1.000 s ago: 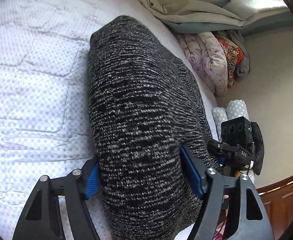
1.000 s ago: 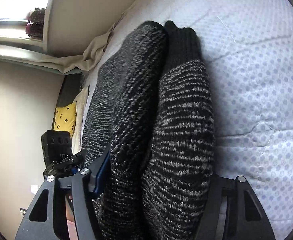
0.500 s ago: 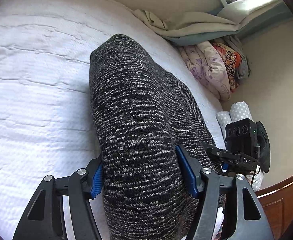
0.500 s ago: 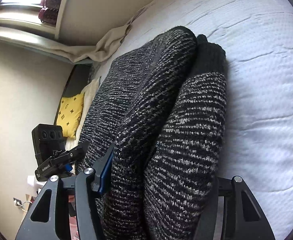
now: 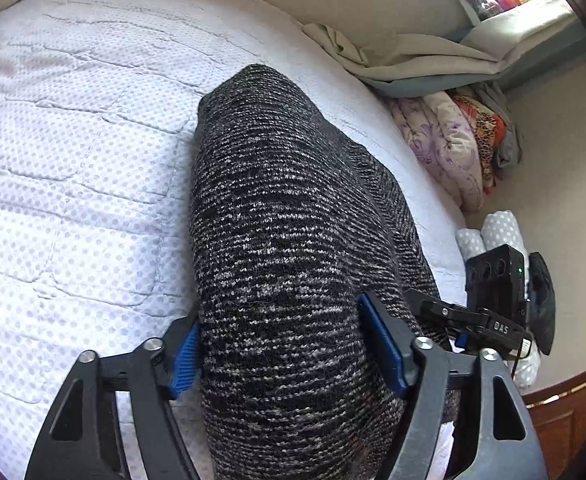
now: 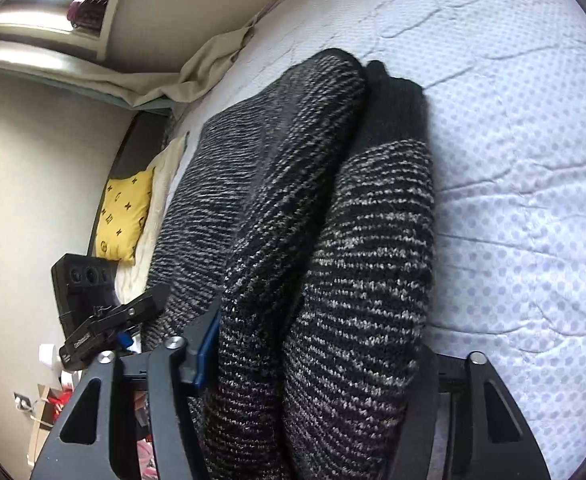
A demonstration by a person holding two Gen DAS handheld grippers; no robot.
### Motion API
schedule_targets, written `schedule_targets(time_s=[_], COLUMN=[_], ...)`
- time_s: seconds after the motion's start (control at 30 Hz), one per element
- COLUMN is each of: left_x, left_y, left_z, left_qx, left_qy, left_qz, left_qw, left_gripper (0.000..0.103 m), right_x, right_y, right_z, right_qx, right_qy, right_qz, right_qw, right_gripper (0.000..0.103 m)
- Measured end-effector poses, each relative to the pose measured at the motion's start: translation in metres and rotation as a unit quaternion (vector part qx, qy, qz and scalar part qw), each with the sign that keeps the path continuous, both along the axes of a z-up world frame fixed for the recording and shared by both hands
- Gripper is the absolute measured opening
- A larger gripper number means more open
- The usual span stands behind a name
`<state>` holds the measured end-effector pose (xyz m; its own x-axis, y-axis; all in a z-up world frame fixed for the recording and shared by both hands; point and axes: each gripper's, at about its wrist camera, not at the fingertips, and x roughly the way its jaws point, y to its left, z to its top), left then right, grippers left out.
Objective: Fold large clothes
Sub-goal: 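Withdraw both tools from the folded jacket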
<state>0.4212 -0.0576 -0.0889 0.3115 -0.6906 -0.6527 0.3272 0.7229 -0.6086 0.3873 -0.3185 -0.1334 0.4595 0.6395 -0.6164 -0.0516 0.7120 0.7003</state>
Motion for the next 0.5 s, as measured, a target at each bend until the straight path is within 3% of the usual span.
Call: schedule_targets(time_s=[0.13, 0.3, 0.4, 0.5], left_x=[-0.002, -0.026, -0.057, -0.094], left_y=[-0.005, 0.005, 0.017, 0.027], left_z=[0.006, 0.027, 0.045, 0.060], left_qx=[0.023, 0.098, 0.155, 0.185], left_qy=[-0.008, -0.065, -0.128, -0.184], left_qz=[0.026, 0.047, 0.064, 0.085], left_qw=[0.9994, 0.9920, 0.9775, 0.9616], left_gripper=[0.087, 0.088, 0.090, 0.095], right_x=[-0.010, -0.032, -0.055, -0.092], right_y=[-0.014, -0.027, -0.025, -0.010], right_z=[0.000, 0.030, 0.064, 0.102], right_qx=[-0.009, -0.084, -0.171, -0.236], right_qy=[0.004, -0.022, -0.068, -0.134], right_qz=[-0.025, -0.056, -0.082, -0.100], right_qw=[1.000, 0.995, 0.980, 0.957], right_gripper=[0.073, 0.075, 0.080, 0.088])
